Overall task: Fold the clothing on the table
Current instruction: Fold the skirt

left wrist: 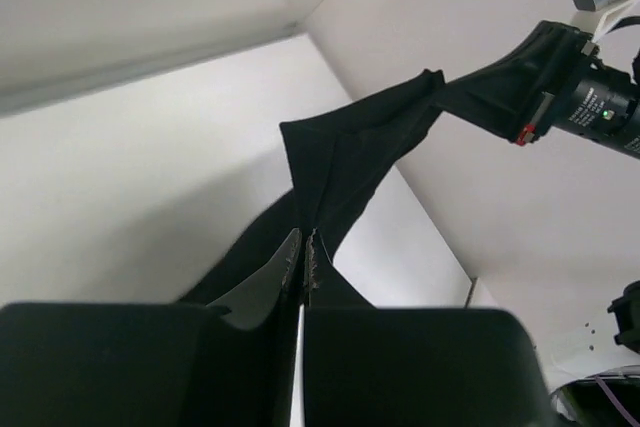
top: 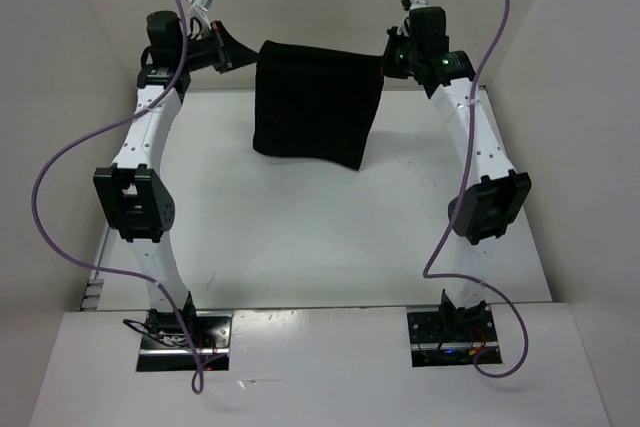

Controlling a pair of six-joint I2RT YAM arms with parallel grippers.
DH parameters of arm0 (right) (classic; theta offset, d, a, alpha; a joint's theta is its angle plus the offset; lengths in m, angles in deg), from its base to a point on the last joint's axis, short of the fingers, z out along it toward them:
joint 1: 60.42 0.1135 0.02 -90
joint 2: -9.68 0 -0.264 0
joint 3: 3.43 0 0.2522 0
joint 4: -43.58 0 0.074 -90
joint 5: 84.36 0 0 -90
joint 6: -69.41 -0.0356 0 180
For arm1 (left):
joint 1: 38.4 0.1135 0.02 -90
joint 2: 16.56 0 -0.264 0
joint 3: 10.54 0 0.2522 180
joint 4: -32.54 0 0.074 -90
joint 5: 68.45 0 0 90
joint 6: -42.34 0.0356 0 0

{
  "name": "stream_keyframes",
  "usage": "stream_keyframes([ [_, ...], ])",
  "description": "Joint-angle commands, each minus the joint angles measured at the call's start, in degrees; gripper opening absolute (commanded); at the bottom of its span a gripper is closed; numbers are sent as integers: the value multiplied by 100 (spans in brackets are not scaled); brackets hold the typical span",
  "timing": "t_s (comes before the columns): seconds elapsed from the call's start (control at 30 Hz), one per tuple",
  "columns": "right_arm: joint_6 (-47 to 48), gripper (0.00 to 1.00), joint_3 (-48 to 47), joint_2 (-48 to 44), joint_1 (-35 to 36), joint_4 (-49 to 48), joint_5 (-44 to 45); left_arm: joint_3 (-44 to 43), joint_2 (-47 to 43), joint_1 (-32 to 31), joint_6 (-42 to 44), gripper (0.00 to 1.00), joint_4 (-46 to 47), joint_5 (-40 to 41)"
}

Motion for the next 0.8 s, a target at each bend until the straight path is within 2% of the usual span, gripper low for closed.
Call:
stream_keyframes([
  [0.0,211,0,-570,-513,-38,664,448,-254,-558,105,163,0,-200,-247],
  [0.03,263,0,-466,-644,-38,736,449,26,-717,105,163,0,-114,-246],
  [0.07,264,0,-352,-732,14,798,528,785,-1040,105,163,0,35,-246],
  [0.1,264,0,-177,-855,15,798,528,1176,-1218,105,59,0,306,-246],
  [0.23,264,0,1018,-1821,15,631,459,2739,-2237,105,128,0,503,-246],
  [0.4,141,0,2872,-3420,68,859,-146,3788,-3600,105,593,0,-463,-176],
  [0.43,27,0,3519,-3640,68,973,-261,3999,-3767,105,594,0,-569,-176],
  [0.47,-148,0,3865,-4095,68,1026,-376,4514,-4116,105,672,0,-787,-245],
  [0.57,-596,0,5280,-4809,191,1184,-885,5317,-4837,53,796,0,-1332,-246],
  [0.63,-1123,0,6157,-5564,261,1237,-1561,6053,-5260,52,796,0,-1579,-246],
  [0.7,-1597,0,6538,-6274,323,1352,-1826,6478,-5885,52,665,0,-1773,-246],
  [0.77,-1679,0,6637,-6515,323,1562,-1766,6698,-6140,52,664,0,-1896,-45],
])
